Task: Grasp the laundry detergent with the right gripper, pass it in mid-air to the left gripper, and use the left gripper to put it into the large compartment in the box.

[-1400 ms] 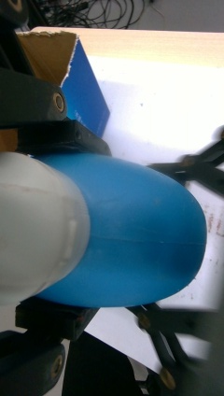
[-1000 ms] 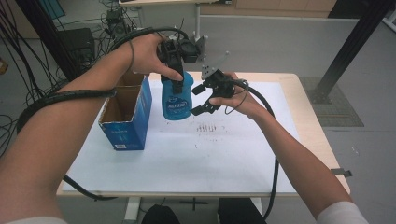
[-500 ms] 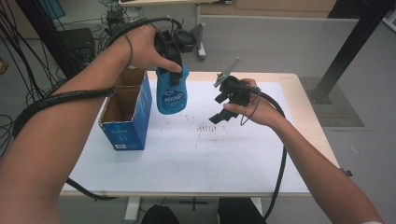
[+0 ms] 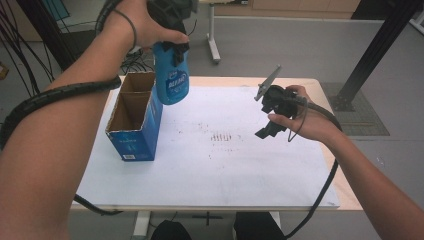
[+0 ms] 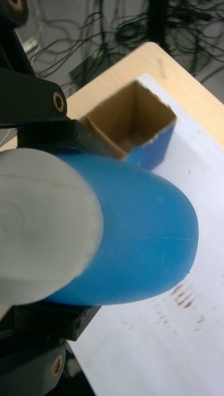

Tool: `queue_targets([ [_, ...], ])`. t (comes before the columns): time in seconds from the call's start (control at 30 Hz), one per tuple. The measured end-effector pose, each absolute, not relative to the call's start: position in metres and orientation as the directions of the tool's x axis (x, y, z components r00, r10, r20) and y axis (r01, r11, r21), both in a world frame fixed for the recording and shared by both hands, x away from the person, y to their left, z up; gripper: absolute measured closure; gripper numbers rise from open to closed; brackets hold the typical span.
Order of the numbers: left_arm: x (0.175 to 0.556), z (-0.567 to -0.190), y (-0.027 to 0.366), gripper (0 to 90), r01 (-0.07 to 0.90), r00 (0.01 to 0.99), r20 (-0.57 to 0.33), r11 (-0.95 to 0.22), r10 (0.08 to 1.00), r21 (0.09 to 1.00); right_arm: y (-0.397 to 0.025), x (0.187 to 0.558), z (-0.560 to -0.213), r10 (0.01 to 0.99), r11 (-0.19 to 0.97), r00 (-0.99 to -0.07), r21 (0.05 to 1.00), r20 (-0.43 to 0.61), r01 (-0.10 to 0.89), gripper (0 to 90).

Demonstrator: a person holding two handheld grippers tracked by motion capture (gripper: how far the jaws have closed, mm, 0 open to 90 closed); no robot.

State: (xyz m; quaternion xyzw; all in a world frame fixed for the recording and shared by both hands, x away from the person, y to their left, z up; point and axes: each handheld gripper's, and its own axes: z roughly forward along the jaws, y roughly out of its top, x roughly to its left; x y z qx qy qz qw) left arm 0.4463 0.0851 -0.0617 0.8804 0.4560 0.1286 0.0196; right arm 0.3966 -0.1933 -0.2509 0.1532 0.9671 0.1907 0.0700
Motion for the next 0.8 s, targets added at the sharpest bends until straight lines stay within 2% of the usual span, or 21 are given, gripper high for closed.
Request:
queue_targets([
  [0.37,0.452,-0.02,0.13,37.2,0.916,0.294,0.214,-0.339,0.931,0.215,-0.225,0.388,-0.251,0.365,0.89,-0.924,0.332,-0.11,0.312,7.7],
  [0.8,0.444,0.006,0.187,37.3,0.965,0.011,0.188,-0.06,0.982,0.256,-0.251,0.384,-0.249,0.395,0.882,-0.909,0.332,-0.13,0.336,7.3],
])
